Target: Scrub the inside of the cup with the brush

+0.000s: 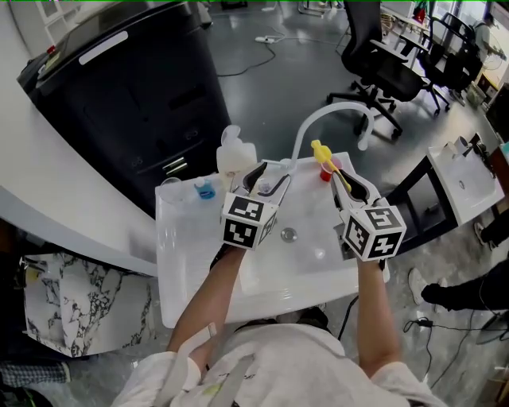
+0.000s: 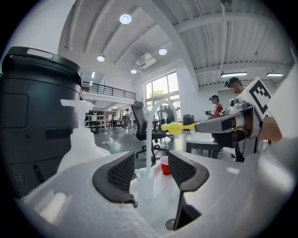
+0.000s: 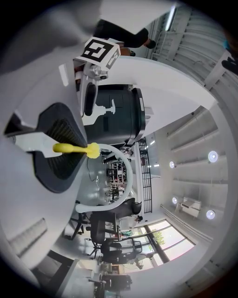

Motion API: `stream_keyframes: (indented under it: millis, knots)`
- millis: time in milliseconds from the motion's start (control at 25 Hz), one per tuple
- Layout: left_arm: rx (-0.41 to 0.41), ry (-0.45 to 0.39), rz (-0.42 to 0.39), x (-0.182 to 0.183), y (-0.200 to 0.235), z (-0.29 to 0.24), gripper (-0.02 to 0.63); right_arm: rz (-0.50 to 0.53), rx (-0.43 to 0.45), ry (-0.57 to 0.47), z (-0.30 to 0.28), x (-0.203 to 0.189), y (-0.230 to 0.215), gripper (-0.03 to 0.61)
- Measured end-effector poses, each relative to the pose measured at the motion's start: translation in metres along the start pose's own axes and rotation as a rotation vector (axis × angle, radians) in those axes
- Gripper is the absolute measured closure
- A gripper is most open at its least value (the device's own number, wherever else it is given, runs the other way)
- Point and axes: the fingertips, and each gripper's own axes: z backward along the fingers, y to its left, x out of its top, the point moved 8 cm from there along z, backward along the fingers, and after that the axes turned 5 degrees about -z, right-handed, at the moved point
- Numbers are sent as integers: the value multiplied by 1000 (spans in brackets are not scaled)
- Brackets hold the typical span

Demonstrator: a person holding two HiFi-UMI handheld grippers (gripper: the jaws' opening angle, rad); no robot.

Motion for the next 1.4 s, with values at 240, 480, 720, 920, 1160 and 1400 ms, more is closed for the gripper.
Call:
stream_keyframes:
  millis: [240,480,720,920,1160,1400]
  knots:
    - [23,18,-5,2,-14,-22,374,-8,23,-2,-2,-1,-32,545]
    - [32,29,-5,11,-38,-55,374,-11,55,1,-5,7,-71,543]
    - [20,26,6,14,-58,-84,365,-14,72,-1,-6,11,-99,543]
    - [-1,25,23,8,-68,-106,359,-10,86,10,-6,12,-110,544]
    - [-56,38,41,-11,-83,-135,341,-16,101,28,-7,14,-119,543]
    - [-75,48,43,-33,-87,-154,322,-4,128,29,-9,13,-125,544]
